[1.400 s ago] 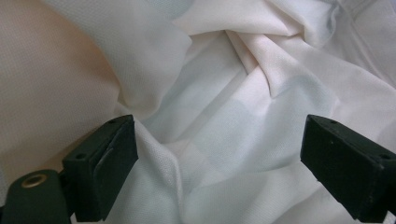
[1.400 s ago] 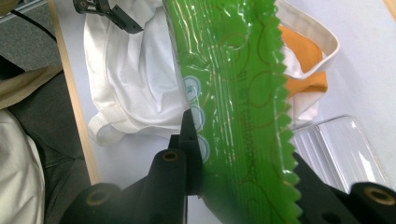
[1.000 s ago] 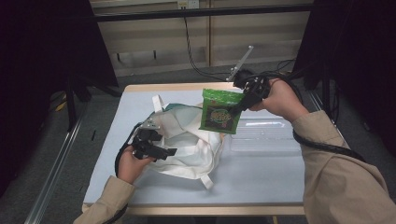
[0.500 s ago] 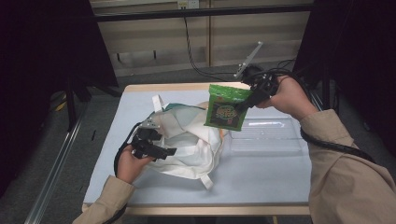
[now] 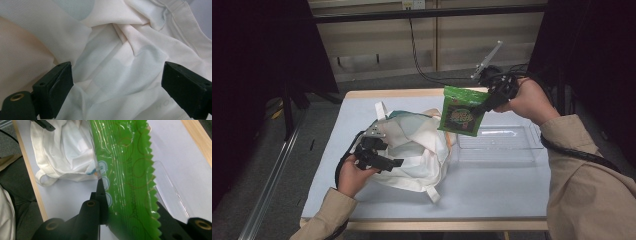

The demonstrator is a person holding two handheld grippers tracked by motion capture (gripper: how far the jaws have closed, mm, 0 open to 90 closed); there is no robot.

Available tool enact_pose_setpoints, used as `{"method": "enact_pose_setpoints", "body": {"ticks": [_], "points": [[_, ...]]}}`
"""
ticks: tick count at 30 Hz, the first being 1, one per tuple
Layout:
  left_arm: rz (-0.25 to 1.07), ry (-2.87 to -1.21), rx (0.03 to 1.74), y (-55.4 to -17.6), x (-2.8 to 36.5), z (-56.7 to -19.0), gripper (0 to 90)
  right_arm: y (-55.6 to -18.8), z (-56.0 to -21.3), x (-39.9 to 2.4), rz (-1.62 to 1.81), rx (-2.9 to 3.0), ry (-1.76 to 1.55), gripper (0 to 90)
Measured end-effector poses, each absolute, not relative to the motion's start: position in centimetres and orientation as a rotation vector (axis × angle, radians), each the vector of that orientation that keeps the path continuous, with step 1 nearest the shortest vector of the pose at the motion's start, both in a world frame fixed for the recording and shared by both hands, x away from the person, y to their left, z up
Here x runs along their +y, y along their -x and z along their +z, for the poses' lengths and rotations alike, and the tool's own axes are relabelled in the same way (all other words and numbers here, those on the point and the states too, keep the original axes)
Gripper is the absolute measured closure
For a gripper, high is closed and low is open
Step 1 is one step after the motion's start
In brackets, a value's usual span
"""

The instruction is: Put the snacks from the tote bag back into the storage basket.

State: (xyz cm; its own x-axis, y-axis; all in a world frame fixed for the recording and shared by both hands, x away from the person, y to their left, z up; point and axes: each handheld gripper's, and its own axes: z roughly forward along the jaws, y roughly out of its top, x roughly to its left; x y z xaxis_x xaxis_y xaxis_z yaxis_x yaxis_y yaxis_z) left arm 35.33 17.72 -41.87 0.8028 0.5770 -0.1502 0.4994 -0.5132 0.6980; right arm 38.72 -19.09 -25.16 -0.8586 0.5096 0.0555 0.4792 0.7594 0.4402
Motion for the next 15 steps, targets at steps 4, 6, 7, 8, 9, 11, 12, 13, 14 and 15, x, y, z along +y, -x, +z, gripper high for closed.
{"method": "enact_pose_setpoints", "body": {"ticks": [4, 6, 7, 8, 9, 11, 12, 13, 14, 15], "points": [[0.123, -2.216, 0.800, -35.4, 17.7, -42.0, 10.1, -38.9, -25.3, -19.8, 0.688, 2.876, -0.809, 75.9], [0.125, -2.216, 0.796, -35.4, 17.7, -42.0, 10.0, -38.9, -25.5, -20.1, 0.694, 2.872, -0.806, 75.9], [0.122, -2.216, 0.797, -35.4, 17.6, -42.0, 10.0, -38.9, -25.5, -20.1, 0.685, 2.875, -0.814, 75.9], [0.116, -2.219, 0.796, -35.4, 17.6, -41.9, 9.9, -38.9, -25.7, -20.3, 0.677, 2.876, -0.814, 75.9], [0.117, -2.215, 0.794, -35.4, 17.5, -41.9, 9.9, -38.9, -25.8, -20.4, 0.674, 2.876, -0.815, 75.9], [0.112, -2.212, 0.795, -35.3, 17.4, -42.0, 9.8, -38.9, -25.9, -20.6, 0.664, 2.874, -0.810, 75.9], [0.118, -2.218, 0.797, -35.3, 17.4, -41.9, 9.8, -38.9, -25.9, -20.7, 0.665, 2.873, -0.822, 76.0], [0.119, -2.222, 0.798, -35.3, 17.4, -42.0, 9.8, -38.9, -26.0, -20.8, 0.669, 2.875, -0.815, 75.9], [0.113, -2.221, 0.795, -35.3, 17.4, -42.0, 9.7, -38.9, -26.0, -20.9, 0.670, 2.868, -0.818, 75.9], [0.112, -2.221, 0.794, -35.3, 17.4, -42.0, 9.8, -38.9, -26.1, -21.0, 0.673, 2.870, -0.814, 75.9]]}}
